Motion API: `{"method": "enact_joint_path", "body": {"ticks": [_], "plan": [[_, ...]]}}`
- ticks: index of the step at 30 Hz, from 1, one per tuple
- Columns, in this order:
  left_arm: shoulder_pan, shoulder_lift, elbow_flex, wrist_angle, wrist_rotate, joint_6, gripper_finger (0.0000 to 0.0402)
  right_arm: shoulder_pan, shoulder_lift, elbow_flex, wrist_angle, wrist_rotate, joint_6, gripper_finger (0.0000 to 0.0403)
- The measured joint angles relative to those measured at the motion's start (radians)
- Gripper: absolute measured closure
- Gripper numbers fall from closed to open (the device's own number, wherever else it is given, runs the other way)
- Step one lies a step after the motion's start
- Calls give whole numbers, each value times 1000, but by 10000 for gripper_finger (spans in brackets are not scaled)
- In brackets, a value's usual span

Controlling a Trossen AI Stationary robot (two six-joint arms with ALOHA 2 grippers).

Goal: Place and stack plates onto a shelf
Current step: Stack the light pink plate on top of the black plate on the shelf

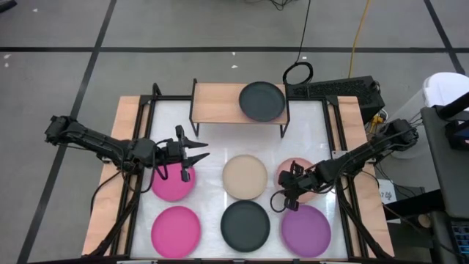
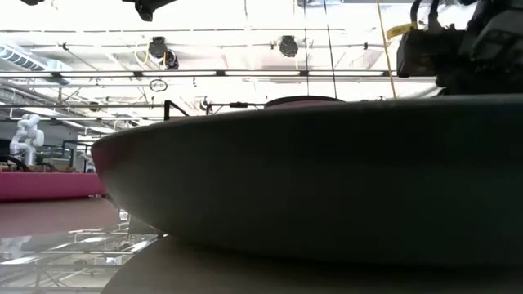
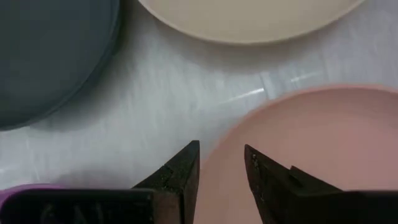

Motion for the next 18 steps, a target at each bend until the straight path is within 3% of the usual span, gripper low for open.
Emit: {"method": "enact_joint_path", "body": {"ticks": [18], "plan": [[0, 0, 0, 0, 0, -2, 257, 13, 118, 0, 16, 3, 32, 291]]}}
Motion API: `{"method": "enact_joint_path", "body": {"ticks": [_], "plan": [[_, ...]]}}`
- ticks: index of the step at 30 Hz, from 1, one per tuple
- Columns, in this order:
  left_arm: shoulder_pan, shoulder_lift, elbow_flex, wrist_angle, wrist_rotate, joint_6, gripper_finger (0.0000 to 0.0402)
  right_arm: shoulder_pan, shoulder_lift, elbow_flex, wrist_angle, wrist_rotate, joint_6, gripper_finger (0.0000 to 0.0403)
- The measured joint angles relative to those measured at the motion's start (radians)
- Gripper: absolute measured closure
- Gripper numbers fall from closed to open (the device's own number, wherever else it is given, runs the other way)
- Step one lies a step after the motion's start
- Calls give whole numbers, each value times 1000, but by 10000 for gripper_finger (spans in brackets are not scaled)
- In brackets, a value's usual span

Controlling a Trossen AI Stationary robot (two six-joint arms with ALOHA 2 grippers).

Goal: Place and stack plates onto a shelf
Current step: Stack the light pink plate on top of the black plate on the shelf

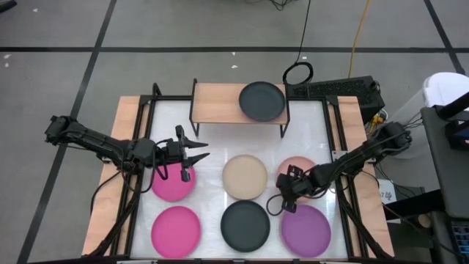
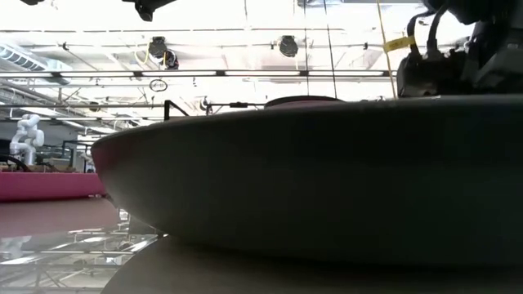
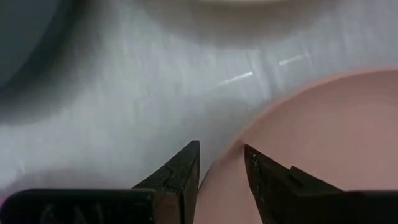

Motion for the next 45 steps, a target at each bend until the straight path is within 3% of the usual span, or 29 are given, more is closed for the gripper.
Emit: {"method": "enact_joint_path", "body": {"ticks": [6, 13, 17, 29, 39, 45], "plan": [[0, 0, 0, 0, 0, 0, 257, 0, 13, 0, -15, 2, 2, 307], [0, 0, 0, 0, 0, 0, 257, 0, 9, 2, -15, 28, -33, 390], [0, 0, 0, 0, 0, 0, 257, -1, -15, 1, -29, 41, -36, 392], [0, 0, 0, 0, 0, 0, 257, 0, -316, 42, -11, 89, -50, 403], [0, 0, 0, 2, 0, 1, 257, -18, -441, 168, 162, 171, -350, 403], [0, 0, 0, 5, 0, 4, 257, -97, -431, 285, 197, 304, -616, 403]]}}
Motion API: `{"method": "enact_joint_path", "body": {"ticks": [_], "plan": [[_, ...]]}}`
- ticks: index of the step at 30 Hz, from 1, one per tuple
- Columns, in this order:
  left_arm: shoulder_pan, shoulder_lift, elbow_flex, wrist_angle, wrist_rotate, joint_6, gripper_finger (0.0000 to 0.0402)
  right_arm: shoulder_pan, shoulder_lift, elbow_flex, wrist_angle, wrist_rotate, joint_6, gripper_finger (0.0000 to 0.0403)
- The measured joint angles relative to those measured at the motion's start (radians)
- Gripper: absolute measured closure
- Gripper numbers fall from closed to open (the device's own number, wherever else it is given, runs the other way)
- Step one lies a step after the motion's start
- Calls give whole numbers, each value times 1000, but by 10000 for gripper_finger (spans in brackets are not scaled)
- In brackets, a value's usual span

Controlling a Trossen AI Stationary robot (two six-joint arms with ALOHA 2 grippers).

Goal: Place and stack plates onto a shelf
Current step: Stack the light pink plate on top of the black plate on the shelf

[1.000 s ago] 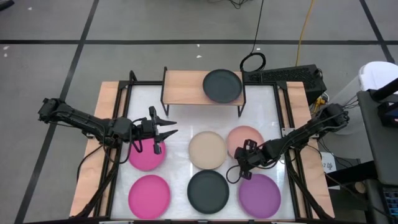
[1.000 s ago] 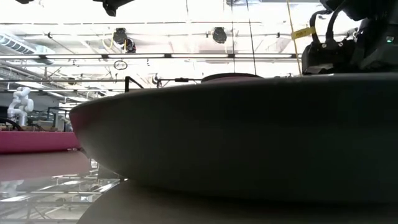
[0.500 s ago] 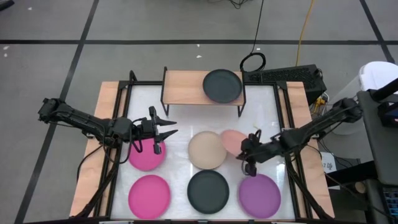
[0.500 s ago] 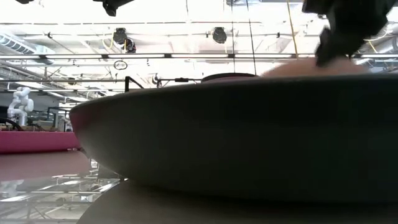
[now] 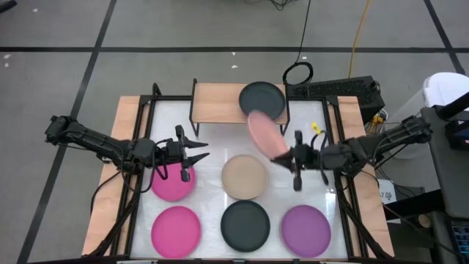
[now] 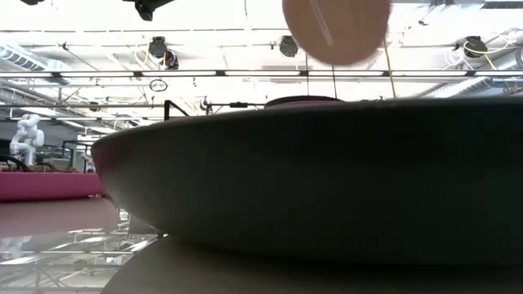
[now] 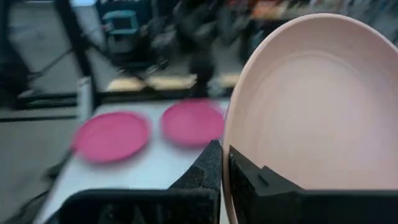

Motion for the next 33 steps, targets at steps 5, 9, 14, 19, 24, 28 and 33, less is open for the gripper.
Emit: {"method": "enact_joint_path", "body": {"ticks": [5, 9, 14, 19, 24, 28, 33], "plan": [[1, 0, 0, 1, 0, 1, 257, -124, 39, 93, -11, 5, -189, 403], [4, 0, 0, 1, 0, 4, 257, -240, 87, 141, -25, -52, -303, 403], [13, 0, 0, 1, 0, 0, 257, -388, 170, 154, -56, -132, -385, 403], [13, 0, 0, 0, 0, 3, 257, -492, 263, 154, -107, -152, -397, 403], [13, 0, 0, 0, 0, 4, 257, -534, 326, 154, -141, -152, -398, 403], [13, 0, 0, -1, 0, 4, 257, -544, 351, 154, -145, -152, -399, 393], [13, 0, 0, -1, 0, 4, 257, -547, 362, 154, -145, -149, -400, 375]]}}
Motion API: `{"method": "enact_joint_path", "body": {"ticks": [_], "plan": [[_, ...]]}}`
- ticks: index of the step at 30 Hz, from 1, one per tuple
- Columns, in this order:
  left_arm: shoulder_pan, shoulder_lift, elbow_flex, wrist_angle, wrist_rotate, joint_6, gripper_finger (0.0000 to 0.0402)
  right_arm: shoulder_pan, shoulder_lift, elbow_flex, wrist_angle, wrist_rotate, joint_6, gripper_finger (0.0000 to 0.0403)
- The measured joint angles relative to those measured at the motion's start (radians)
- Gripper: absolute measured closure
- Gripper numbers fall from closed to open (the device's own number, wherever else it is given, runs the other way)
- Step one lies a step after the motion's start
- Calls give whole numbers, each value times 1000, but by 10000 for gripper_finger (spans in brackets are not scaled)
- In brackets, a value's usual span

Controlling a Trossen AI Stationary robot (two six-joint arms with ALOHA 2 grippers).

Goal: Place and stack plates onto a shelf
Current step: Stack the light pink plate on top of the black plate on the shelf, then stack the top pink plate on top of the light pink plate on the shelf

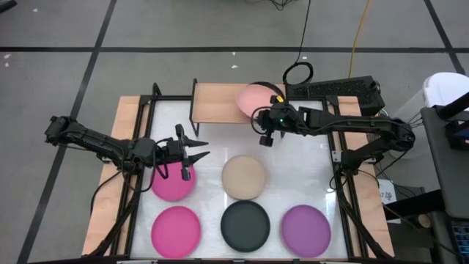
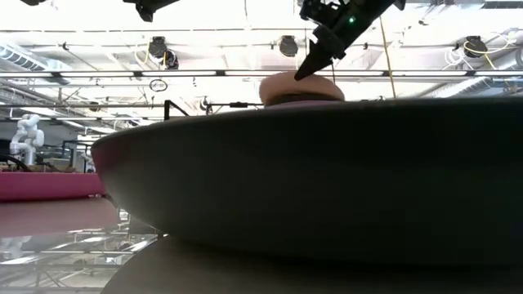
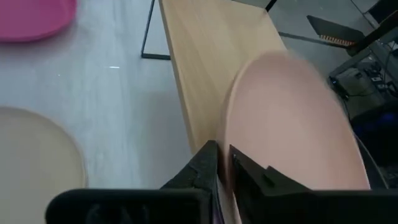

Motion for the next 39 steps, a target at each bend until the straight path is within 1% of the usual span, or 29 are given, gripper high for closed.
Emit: {"method": "enact_joint_path", "body": {"ticks": [3, 9, 11, 15, 18, 20, 22, 25, 28, 32, 34, 36, 39], "plan": [[0, 0, 0, -1, 0, 0, 257, -1, 0, 0, -5, 5, 0, 363], [0, 0, 0, -1, 0, -1, 257, -12, 0, 0, -36, 76, 6, 342], [0, 0, 0, -6, 0, -8, 257, -12, -3, 0, -41, 82, 5, 337], [0, 0, 1, -50, 0, -84, 257, 18, -51, -1, -40, 75, 49, 335], [0, 14, 1, -102, -6, -116, 257, 69, -117, -2, -59, 51, 73, 335], [0, 21, 4, -140, -27, -121, 257, 111, -167, -1, -50, 51, 104, 335], [0, 35, 32, -213, -44, -144, 257, 157, -210, -1, -40, 51, 136, 335], [0, 64, 93, -384, -50, -218, 257, 231, -253, -7, -8, 50, 177, 335], [0, 111, 160, -569, -51, -301, 257, 298, -272, -38, 38, 43, 180, 335], [0, 187, 220, -801, -48, -372, 257, 356, -277, -95, 88, -3, 183, 335], [6, 223, 240, -894, -13, -416, 257, 382, -277, -132, 117, -5, 189, 335], [15, 248, 251, -976, 51, -493, 257, 399, -277, -171, 151, -3, 189, 335], [20, 287, 254, -1052, 131, -616, 257, 413, -277, -232, 221, -2, 189, 335]]}}
